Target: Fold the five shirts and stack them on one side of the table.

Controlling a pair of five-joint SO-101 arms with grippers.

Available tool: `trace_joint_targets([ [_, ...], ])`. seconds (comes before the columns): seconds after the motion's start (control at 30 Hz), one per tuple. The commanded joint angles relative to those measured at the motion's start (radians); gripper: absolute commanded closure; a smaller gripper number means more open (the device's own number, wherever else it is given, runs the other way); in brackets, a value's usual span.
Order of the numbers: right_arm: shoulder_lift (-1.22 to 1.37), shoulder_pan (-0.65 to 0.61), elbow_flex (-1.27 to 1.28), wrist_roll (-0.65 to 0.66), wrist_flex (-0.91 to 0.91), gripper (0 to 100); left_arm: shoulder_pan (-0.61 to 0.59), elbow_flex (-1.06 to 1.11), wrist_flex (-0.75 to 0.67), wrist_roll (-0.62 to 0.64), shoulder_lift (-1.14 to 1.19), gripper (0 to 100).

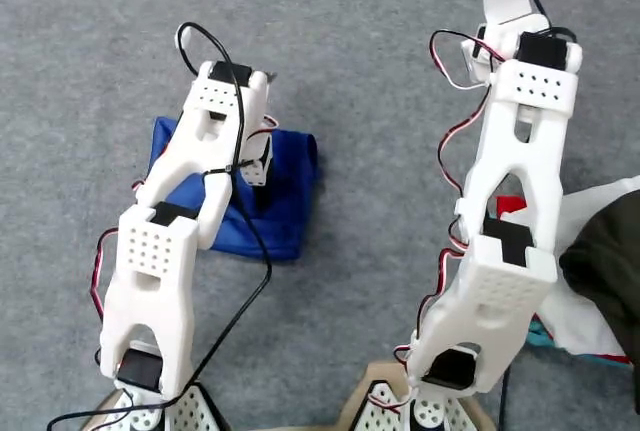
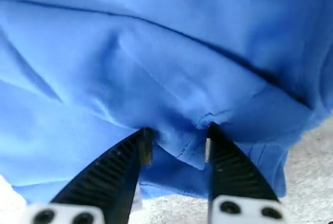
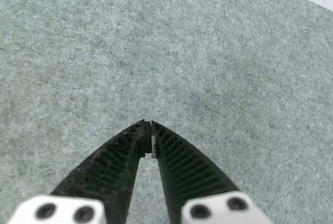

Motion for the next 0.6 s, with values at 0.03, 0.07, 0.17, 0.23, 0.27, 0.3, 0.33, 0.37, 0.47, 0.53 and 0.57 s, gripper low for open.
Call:
trace_joint_targets([
  [0.03, -0.008, -0.016, -0.024, -0.011, -0.002, 98.7, 0.005, -0.086, -0.014, 0.011, -0.005, 93],
  [0.07, -0.008, -0.015, -0.025, -0.011, -0.002, 98.7, 0.006, -0.092, -0.014, 0.011, -0.004, 96],
  [0.17, -0.008, -0.013, -0.025, -0.011, -0.002, 98.7, 0.02, -0.089, -0.014, 0.011, -0.002, 98],
  [0.23, -0.008, -0.015, -0.025, -0.011, -0.002, 98.7, 0.029, -0.091, -0.014, 0.011, -0.002, 98],
  [0.27, -0.008, -0.015, -0.025, -0.011, -0.002, 98.7, 0.035, -0.097, -0.014, 0.011, -0.002, 98],
  [0.3, -0.008, -0.015, -0.025, -0.011, -0.002, 98.7, 0.041, -0.097, -0.014, 0.011, -0.004, 98],
  [0.33, -0.008, -0.015, -0.025, -0.011, -0.002, 98.7, 0.049, -0.097, -0.014, 0.011, -0.01, 98],
  [0.37, -0.008, -0.013, -0.025, -0.011, -0.002, 98.7, 0.055, -0.098, -0.017, 0.011, -0.013, 98],
  [0.47, -0.008, -0.013, -0.027, -0.011, -0.002, 98.7, 0.068, -0.164, -0.015, 0.011, -0.012, 98],
  [0.53, -0.008, -0.013, -0.027, -0.011, -0.002, 98.7, 0.069, -0.23, -0.017, 0.011, -0.004, 98],
  [0.57, -0.008, -0.013, -0.027, -0.011, -0.002, 98.7, 0.069, -0.256, -0.018, 0.012, -0.001, 98],
])
